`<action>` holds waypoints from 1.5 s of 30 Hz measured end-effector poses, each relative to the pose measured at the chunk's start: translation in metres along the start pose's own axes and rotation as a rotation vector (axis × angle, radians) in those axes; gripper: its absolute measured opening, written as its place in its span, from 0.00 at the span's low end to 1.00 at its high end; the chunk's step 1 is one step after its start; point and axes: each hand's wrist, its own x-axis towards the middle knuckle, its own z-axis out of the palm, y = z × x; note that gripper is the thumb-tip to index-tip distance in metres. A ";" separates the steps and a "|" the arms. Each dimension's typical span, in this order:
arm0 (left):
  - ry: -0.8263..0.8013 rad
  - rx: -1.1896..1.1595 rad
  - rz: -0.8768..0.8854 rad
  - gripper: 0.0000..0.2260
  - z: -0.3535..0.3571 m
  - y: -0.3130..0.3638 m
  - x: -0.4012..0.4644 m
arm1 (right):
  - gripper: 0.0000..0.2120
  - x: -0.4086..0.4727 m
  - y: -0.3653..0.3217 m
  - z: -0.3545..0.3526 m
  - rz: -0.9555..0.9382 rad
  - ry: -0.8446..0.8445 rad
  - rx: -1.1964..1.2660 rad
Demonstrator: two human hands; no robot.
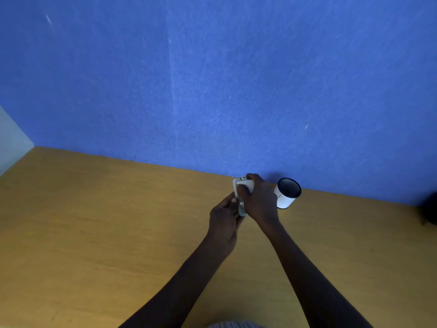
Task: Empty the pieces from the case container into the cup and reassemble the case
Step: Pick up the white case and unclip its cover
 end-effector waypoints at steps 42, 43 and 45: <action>0.025 -0.287 -0.133 0.15 0.001 0.003 0.018 | 0.15 0.002 -0.010 0.009 0.019 -0.052 -0.024; 0.013 -0.294 -0.133 0.15 0.002 0.004 0.019 | 0.16 0.001 -0.010 0.009 0.012 -0.060 -0.015; -0.003 -0.296 -0.137 0.16 0.002 0.005 0.021 | 0.16 0.001 -0.011 0.010 -0.004 -0.071 0.007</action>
